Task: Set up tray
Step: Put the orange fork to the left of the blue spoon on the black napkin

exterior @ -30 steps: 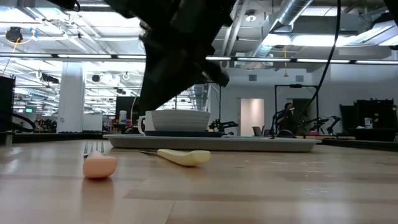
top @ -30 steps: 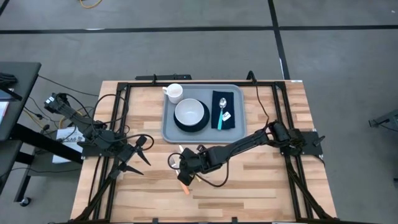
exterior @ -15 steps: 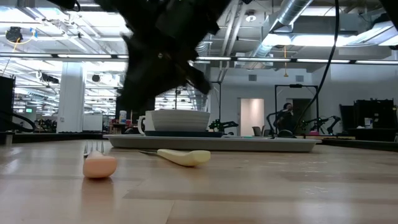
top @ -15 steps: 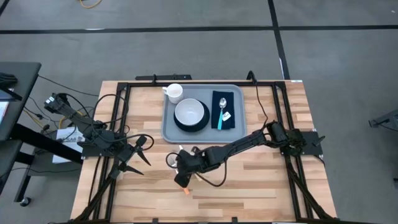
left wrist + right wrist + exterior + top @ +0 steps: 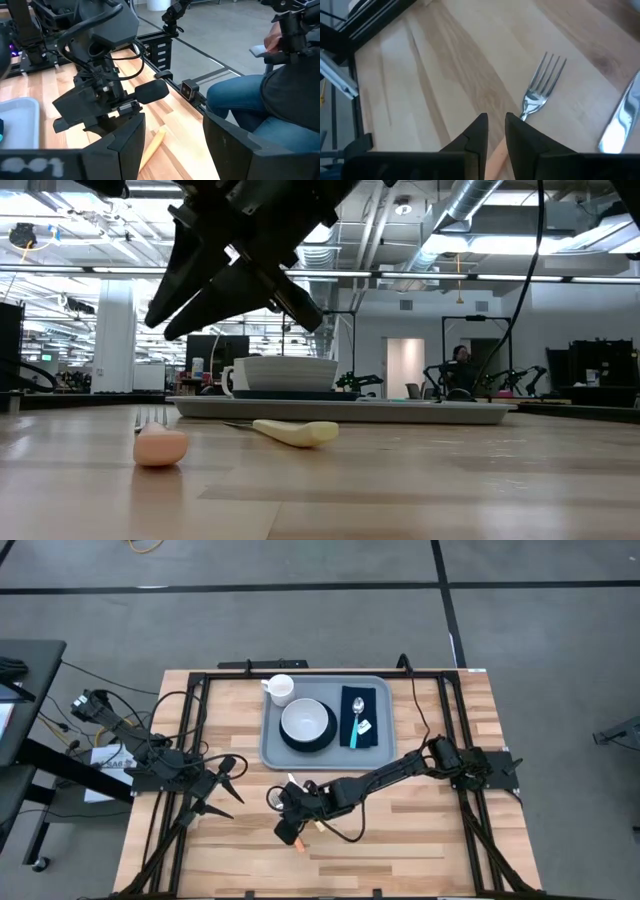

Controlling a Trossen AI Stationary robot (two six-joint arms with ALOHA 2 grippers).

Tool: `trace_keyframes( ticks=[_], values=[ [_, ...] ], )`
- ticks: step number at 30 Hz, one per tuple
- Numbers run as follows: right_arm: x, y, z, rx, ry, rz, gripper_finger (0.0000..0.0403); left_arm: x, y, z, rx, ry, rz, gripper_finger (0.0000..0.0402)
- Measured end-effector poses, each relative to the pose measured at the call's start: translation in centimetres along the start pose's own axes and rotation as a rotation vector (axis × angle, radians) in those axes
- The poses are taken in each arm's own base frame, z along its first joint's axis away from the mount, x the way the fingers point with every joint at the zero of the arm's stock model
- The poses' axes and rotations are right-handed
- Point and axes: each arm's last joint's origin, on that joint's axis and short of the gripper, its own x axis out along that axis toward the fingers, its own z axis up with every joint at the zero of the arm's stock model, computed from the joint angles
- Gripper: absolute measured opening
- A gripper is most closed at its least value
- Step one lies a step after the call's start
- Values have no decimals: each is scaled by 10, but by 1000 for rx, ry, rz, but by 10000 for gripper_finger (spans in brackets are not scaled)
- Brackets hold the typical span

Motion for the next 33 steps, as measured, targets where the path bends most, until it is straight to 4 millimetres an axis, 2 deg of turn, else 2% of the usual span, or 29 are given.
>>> trace_keyframes(
  ticks=[5,9,11,16,19,23,28,33],
  values=[
    [0,-4,-4,-33,40,-41,69,1,1,0,1,6,23,187],
    [-8,-15,-11,-71,135,-168,72,8,1,-5,4,34,55,187],
    [-23,-18,-10,-89,163,-238,70,13,2,-8,6,65,79,187],
    [-75,-20,-14,-198,174,-483,68,29,2,-16,21,148,98,187],
    [-110,-16,-17,-236,104,-616,68,42,1,-20,48,218,82,187],
    [-150,-17,-23,-199,9,-747,68,59,1,-22,142,298,76,187],
    [-179,-23,-44,-144,-75,-800,68,82,1,-28,298,418,72,187],
    [-186,-40,-73,-69,-115,-821,68,106,1,-38,370,540,44,187]
  ],
)
